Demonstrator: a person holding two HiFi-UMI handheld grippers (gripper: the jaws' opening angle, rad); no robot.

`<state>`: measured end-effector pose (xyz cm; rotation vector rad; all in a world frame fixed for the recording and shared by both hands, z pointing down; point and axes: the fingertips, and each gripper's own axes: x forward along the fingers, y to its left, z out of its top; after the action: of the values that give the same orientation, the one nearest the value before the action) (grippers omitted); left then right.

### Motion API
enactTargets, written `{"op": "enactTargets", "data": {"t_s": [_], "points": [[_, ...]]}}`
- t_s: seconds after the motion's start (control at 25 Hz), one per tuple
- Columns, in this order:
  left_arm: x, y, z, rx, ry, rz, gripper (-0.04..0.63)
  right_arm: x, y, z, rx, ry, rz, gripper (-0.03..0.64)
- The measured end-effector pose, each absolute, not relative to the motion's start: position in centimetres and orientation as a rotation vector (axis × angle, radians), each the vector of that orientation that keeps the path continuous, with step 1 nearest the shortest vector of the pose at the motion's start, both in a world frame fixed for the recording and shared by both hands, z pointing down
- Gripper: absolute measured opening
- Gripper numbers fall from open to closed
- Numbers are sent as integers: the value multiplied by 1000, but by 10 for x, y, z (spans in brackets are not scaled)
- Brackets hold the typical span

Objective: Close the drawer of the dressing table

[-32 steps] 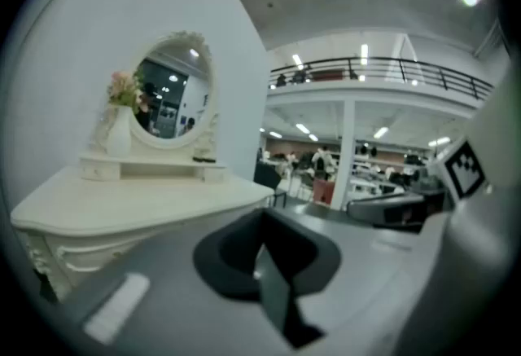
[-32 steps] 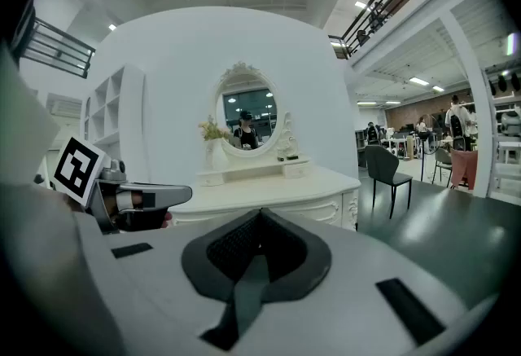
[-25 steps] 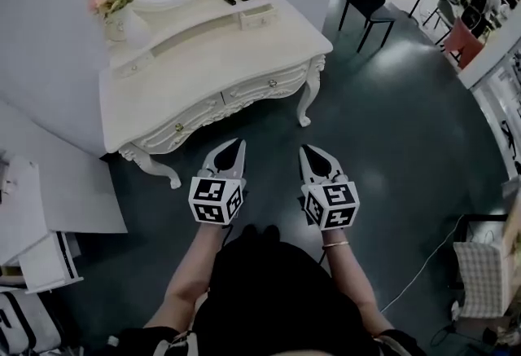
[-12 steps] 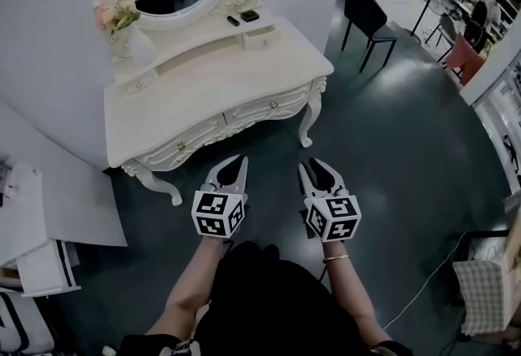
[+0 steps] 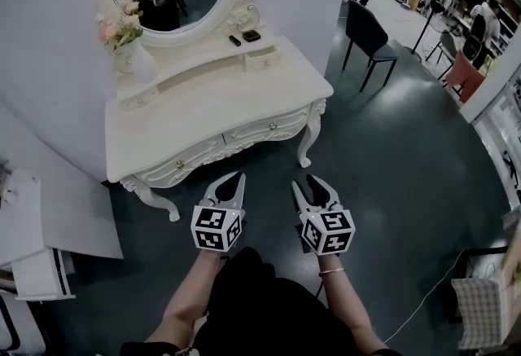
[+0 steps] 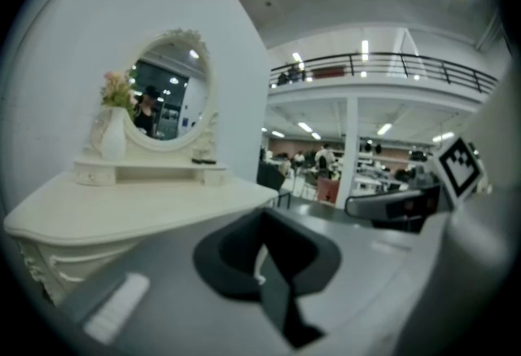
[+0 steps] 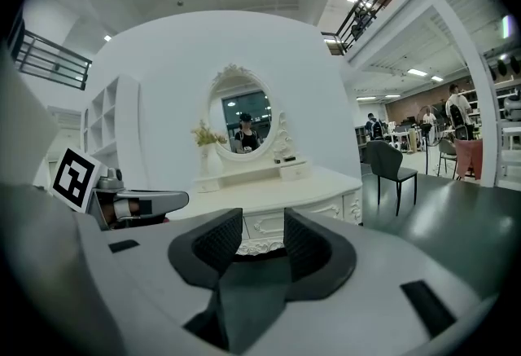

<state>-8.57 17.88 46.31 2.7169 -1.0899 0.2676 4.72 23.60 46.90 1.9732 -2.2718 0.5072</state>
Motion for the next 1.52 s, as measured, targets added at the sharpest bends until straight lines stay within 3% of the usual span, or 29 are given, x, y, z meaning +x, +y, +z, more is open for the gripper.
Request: {"op": "enactTargets", "data": {"t_s": [0.52, 1.52], "points": [[-62, 116, 472, 2711, -1064, 281, 5, 66, 177, 476, 1967, -2262, 522, 153], [-1, -112, 480, 2722, -935, 289, 5, 105, -58, 484, 1993, -2171, 562, 154]]}}
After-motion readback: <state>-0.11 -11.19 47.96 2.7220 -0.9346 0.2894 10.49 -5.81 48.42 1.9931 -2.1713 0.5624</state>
